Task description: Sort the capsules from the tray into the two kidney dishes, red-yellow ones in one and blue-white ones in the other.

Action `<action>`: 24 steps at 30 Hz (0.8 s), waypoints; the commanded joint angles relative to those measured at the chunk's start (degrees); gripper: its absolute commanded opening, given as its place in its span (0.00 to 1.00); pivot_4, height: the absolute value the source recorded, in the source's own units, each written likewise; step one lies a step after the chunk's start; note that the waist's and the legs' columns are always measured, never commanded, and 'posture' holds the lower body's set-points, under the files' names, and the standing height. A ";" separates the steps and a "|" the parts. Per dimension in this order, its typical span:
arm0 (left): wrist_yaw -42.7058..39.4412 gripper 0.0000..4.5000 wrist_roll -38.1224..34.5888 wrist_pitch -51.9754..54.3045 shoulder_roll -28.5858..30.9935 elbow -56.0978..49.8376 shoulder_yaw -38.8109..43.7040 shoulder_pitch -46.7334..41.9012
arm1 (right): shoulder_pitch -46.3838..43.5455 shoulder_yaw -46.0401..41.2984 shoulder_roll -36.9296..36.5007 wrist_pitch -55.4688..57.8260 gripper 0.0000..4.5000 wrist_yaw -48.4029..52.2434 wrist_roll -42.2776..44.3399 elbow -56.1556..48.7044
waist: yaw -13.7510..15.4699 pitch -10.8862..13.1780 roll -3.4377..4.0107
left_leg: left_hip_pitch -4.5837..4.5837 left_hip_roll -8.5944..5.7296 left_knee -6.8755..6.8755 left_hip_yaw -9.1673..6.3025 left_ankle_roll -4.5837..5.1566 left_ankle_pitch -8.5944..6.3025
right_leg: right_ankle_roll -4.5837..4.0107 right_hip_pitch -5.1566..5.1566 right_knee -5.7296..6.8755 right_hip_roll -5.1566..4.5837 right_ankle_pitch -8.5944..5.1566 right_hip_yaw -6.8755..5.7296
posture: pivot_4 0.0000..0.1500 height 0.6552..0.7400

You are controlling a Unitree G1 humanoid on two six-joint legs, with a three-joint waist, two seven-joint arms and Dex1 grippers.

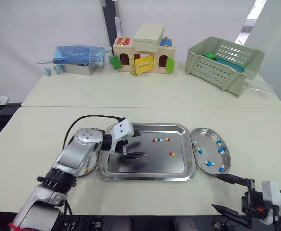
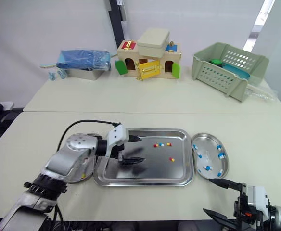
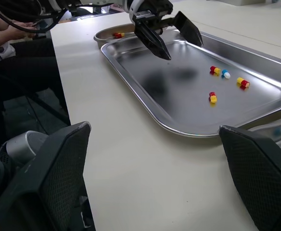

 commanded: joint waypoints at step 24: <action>-2.60 0.79 9.17 -5.38 -8.58 13.27 -3.77 -7.94 | 3.13 2.06 5.16 -1.09 1.00 -12.76 -0.22 -4.75 | 0.03 -0.02 0.03 | 0.01 -0.02 0.01 0.00 -0.03 0.02 | 0.01 0.02 0.00 -0.01 0.00 0.00 | 1.00 1.00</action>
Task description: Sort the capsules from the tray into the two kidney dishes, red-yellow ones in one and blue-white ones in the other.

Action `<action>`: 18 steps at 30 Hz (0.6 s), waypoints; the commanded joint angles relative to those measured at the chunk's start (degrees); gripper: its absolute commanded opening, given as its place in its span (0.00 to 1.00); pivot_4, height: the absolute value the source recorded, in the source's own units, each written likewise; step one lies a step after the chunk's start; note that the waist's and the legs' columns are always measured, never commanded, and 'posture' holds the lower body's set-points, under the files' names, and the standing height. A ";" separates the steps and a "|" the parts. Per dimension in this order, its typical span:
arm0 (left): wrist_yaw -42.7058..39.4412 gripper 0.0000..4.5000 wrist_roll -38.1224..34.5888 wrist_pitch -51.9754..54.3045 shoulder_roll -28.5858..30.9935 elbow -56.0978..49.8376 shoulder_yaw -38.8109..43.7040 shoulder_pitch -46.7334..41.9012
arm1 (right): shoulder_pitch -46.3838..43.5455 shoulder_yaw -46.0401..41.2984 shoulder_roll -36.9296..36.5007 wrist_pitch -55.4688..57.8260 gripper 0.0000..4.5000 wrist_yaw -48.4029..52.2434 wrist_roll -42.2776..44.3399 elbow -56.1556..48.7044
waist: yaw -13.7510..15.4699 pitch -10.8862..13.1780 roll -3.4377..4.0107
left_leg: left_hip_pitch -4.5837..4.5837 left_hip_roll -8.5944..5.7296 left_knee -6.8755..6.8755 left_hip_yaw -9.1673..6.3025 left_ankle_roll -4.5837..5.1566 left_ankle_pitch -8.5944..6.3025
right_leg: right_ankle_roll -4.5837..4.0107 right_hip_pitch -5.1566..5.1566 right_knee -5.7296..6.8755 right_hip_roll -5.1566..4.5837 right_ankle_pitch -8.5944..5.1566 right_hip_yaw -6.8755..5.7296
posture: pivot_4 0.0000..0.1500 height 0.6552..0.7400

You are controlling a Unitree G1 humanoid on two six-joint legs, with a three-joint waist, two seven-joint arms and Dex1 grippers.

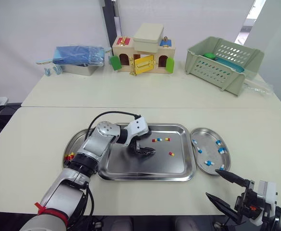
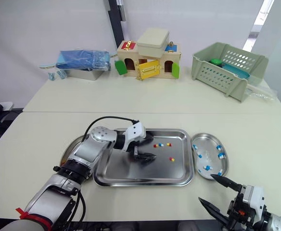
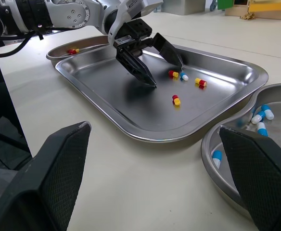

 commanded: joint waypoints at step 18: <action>0.10 0.17 2.76 -0.43 -0.44 -0.38 -0.97 0.53 | -0.83 0.97 -1.03 0.28 1.00 -2.02 0.19 -2.67 | -0.02 -0.03 0.00 | 0.04 0.00 0.00 0.00 0.00 0.00 | 0.00 0.02 0.01 0.00 0.00 0.00 | 1.00 1.00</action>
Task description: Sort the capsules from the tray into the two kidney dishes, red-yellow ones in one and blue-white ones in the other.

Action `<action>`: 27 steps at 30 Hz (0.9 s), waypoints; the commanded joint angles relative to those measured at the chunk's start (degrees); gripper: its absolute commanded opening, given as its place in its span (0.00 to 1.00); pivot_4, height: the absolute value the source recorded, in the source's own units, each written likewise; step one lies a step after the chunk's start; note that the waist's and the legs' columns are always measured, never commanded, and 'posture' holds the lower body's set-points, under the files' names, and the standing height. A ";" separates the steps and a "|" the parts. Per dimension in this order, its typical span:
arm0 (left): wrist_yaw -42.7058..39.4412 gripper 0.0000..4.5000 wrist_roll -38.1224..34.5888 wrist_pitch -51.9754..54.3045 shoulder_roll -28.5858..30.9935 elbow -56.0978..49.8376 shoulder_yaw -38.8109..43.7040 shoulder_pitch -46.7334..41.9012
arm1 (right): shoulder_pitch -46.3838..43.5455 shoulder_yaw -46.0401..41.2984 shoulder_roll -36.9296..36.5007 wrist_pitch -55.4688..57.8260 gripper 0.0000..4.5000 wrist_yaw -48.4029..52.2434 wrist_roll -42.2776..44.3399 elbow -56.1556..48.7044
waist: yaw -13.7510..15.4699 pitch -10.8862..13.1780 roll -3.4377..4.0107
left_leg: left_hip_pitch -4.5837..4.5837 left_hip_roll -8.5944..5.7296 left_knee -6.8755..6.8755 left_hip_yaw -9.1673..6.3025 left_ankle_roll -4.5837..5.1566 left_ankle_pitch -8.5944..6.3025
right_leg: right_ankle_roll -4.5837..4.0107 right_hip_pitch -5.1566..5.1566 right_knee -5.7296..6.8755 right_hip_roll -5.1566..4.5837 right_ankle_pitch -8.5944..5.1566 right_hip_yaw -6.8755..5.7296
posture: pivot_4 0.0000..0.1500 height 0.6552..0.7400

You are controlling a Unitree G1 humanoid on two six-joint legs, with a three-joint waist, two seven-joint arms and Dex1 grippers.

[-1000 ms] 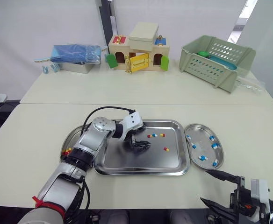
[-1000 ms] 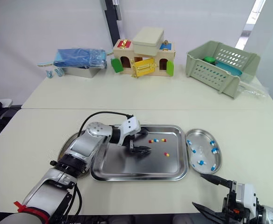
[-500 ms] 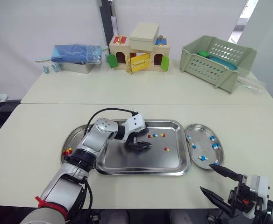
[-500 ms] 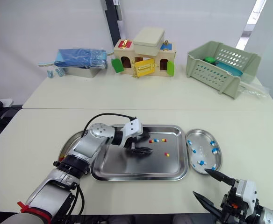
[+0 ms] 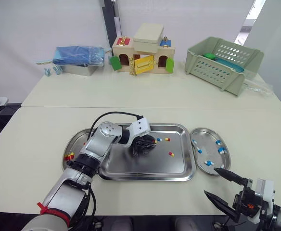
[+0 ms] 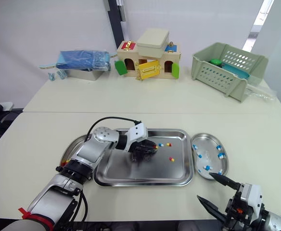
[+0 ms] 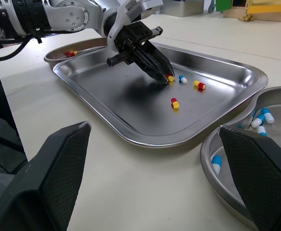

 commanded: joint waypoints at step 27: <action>2.67 0.00 -7.72 20.27 8.79 -31.01 10.25 10.23 | -3.01 2.43 -5.70 -0.95 1.00 5.28 0.85 -2.55 | -0.24 -0.02 0.02 | 0.00 0.04 -0.02 -0.03 -0.01 0.01 | 0.00 -0.02 0.02 0.01 0.00 0.01 | 1.00 1.00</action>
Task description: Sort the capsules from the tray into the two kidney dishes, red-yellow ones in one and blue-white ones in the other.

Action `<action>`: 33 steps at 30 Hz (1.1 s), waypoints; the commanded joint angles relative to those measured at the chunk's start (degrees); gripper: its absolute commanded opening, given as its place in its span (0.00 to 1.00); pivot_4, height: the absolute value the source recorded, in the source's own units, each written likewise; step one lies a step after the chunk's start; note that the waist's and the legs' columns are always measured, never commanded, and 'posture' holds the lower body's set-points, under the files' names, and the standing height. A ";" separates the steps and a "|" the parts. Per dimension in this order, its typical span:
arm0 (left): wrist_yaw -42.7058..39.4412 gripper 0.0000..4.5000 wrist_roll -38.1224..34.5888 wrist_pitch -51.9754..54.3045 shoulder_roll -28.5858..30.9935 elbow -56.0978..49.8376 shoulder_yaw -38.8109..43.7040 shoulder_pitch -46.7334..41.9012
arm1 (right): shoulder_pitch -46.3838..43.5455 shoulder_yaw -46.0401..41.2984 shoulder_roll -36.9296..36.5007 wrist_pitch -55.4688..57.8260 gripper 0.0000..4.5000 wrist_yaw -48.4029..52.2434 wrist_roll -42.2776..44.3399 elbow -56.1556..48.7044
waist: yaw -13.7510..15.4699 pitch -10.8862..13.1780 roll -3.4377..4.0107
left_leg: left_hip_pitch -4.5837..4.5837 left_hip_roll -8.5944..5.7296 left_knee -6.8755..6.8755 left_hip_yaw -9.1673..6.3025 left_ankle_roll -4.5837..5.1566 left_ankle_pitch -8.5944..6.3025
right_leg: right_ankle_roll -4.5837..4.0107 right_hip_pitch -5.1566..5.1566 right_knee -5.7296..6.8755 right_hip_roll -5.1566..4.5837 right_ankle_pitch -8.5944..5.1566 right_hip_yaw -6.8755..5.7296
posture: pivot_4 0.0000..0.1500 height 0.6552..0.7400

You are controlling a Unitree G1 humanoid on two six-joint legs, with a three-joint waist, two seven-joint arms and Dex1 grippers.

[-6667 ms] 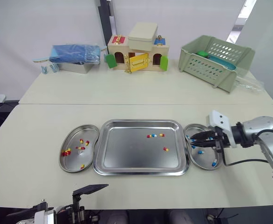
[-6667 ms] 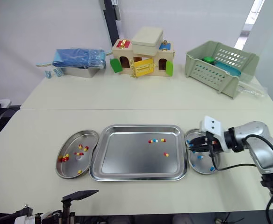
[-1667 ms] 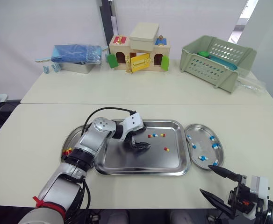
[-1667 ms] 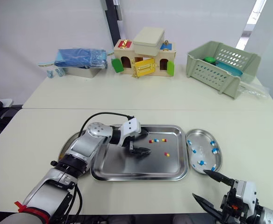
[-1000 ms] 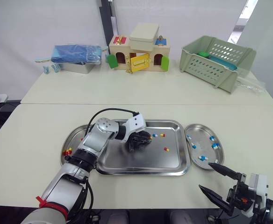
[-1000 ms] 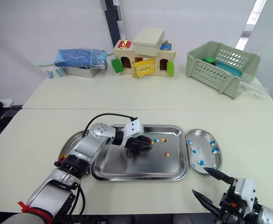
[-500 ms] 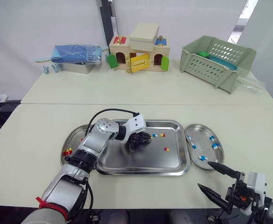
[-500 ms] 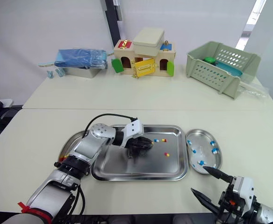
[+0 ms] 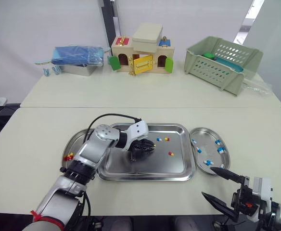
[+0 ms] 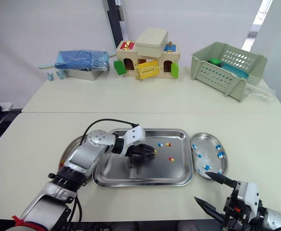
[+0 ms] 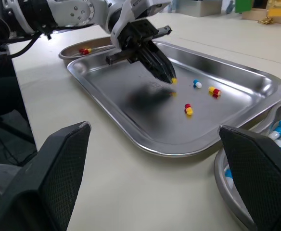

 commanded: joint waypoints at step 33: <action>21.46 0.00 -13.86 21.83 13.38 -25.64 38.92 34.22 | -15.31 6.40 -1.66 -0.19 1.00 10.37 1.08 8.44 | 0.44 -0.04 -0.11 | 0.02 0.00 0.01 -0.02 0.04 -0.03 | 0.00 0.03 -0.01 -0.05 0.00 -0.04 | 1.00 1.00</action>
